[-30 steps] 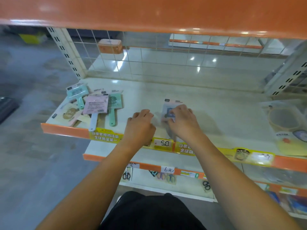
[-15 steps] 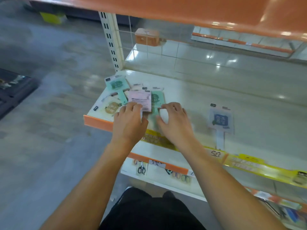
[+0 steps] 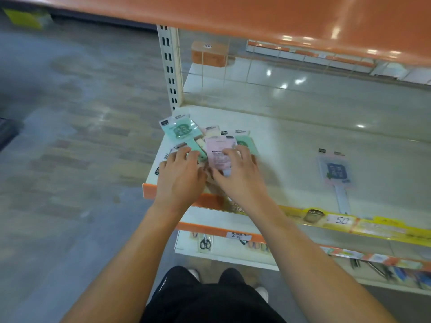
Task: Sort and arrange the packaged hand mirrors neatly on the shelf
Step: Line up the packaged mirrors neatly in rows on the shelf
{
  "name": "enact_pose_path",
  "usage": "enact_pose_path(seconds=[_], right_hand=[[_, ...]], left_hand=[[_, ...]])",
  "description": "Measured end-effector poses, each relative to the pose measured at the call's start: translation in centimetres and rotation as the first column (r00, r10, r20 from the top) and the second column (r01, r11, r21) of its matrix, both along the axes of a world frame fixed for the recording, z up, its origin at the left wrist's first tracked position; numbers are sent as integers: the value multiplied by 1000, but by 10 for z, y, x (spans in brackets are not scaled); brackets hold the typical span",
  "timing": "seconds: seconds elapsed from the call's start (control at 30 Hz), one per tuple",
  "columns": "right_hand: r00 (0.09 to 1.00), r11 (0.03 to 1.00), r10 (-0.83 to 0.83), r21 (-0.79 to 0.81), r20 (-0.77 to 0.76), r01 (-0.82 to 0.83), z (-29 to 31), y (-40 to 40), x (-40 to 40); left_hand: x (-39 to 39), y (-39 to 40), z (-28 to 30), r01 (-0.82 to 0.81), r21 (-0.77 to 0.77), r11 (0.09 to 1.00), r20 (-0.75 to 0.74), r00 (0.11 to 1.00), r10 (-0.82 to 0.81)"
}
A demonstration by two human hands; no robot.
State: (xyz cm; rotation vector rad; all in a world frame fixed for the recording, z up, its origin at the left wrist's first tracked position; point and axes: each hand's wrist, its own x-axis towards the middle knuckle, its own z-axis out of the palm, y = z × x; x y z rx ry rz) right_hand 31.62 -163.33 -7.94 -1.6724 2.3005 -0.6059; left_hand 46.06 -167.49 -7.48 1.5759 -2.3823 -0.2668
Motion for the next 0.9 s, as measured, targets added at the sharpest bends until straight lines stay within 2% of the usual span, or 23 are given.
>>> enact_pose_path(seconds=[0.37,0.9], right_hand=[[992,991,-96,82,-79,103,-6,-12,23],[984,982,-169,-99,-60,162,-3,3,-7]], left_hand=[[21,-17,-2,57,23,998,-58,997,-56],[-9,-17,-8,116,-38,993,-106,987,-119]])
